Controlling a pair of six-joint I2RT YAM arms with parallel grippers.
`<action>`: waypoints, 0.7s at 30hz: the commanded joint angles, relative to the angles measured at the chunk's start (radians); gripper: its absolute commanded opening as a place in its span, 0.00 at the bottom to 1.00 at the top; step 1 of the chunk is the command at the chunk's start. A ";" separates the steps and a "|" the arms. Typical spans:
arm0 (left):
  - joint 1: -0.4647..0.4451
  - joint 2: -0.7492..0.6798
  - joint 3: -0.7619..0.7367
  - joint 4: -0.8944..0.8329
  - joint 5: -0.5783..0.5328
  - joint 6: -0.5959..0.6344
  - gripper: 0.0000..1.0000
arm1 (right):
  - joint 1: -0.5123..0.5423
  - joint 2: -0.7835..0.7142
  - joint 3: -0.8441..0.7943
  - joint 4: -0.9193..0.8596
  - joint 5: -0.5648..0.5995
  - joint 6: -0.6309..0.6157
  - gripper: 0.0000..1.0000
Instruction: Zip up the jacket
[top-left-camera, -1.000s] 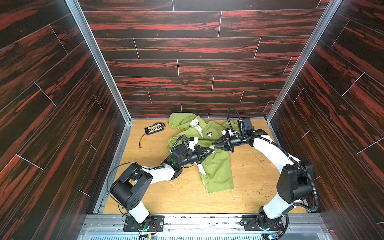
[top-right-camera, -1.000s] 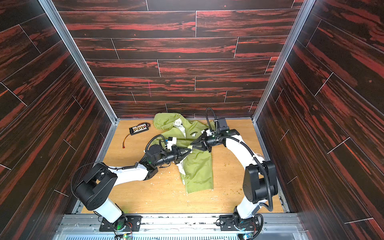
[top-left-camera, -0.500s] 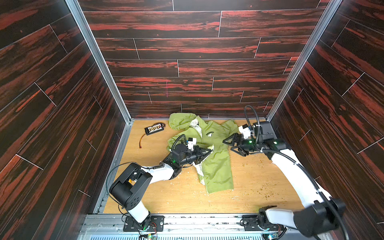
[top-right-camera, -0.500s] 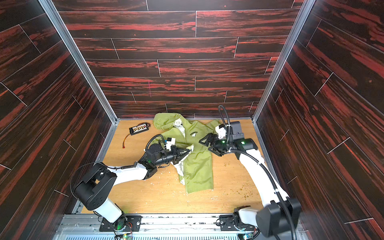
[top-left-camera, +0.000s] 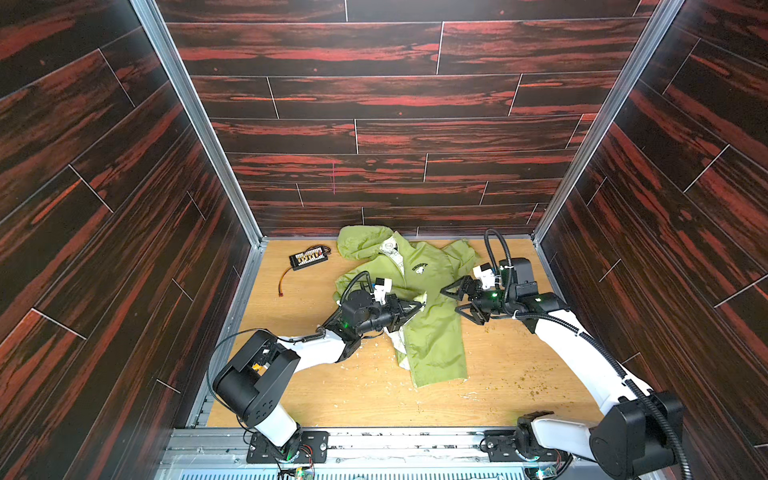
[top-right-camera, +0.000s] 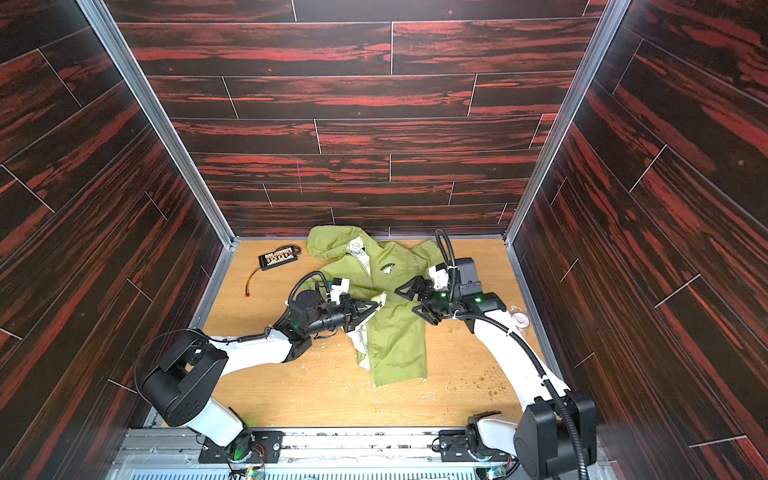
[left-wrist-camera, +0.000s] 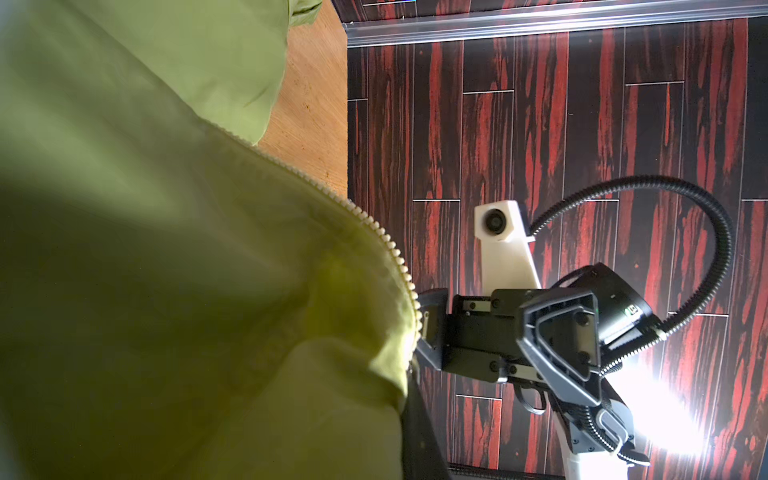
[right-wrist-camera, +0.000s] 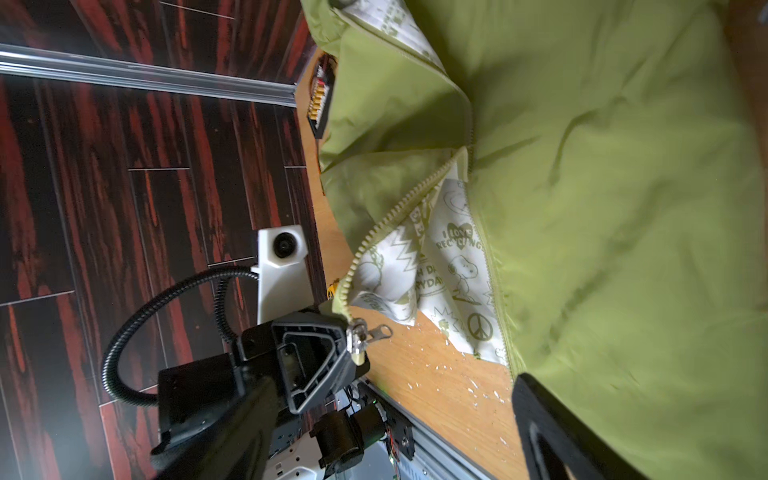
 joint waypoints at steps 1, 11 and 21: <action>0.005 -0.044 -0.007 0.011 0.020 0.001 0.00 | 0.007 -0.059 -0.051 0.081 0.002 0.073 0.84; 0.005 -0.049 -0.014 0.017 0.029 -0.002 0.00 | 0.093 0.066 -0.012 0.162 -0.116 0.163 0.51; -0.002 -0.063 -0.015 0.012 0.046 -0.009 0.00 | 0.100 0.183 0.005 0.258 -0.135 0.196 0.41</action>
